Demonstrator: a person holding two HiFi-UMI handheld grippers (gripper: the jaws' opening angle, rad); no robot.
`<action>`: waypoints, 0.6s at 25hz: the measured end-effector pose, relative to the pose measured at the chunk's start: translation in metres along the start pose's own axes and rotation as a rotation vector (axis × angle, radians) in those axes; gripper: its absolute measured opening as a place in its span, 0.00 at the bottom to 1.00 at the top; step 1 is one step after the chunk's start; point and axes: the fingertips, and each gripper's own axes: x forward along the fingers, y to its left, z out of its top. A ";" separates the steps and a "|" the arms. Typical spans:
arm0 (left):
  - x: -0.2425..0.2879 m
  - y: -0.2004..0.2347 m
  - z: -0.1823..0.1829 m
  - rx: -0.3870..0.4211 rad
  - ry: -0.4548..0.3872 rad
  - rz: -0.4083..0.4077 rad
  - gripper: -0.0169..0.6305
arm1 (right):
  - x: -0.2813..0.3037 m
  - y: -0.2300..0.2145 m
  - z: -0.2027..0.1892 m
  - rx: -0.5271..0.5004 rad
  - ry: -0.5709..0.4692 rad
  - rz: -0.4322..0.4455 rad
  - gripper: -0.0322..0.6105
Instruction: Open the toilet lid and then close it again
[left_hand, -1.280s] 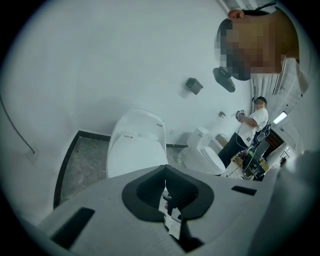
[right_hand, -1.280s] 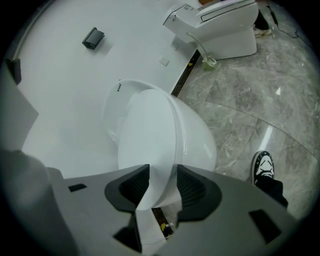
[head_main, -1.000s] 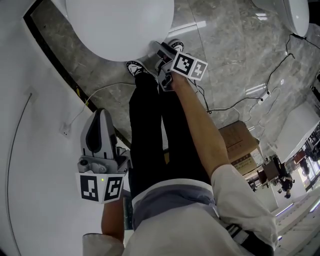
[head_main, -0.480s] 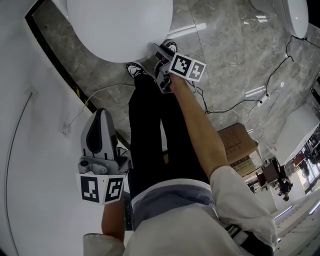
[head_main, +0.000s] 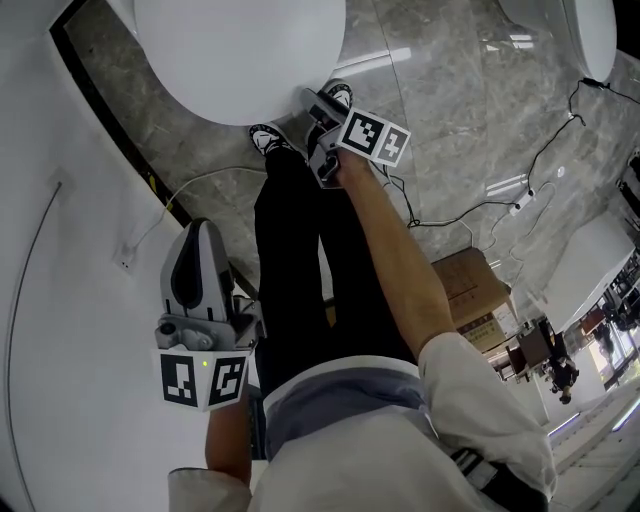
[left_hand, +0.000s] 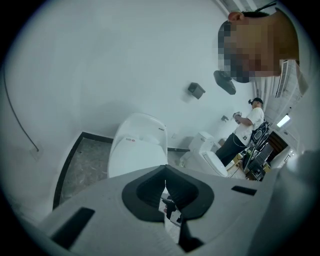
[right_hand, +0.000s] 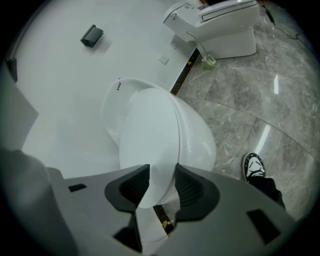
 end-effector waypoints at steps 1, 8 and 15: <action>0.000 0.001 0.000 0.000 0.000 0.000 0.04 | 0.000 0.001 0.000 0.009 -0.005 0.005 0.26; 0.000 0.001 0.006 0.003 -0.005 0.001 0.04 | -0.003 0.001 0.000 0.032 -0.019 0.008 0.26; 0.002 0.002 0.008 0.001 -0.004 -0.009 0.04 | -0.006 0.007 0.000 0.034 -0.033 0.025 0.25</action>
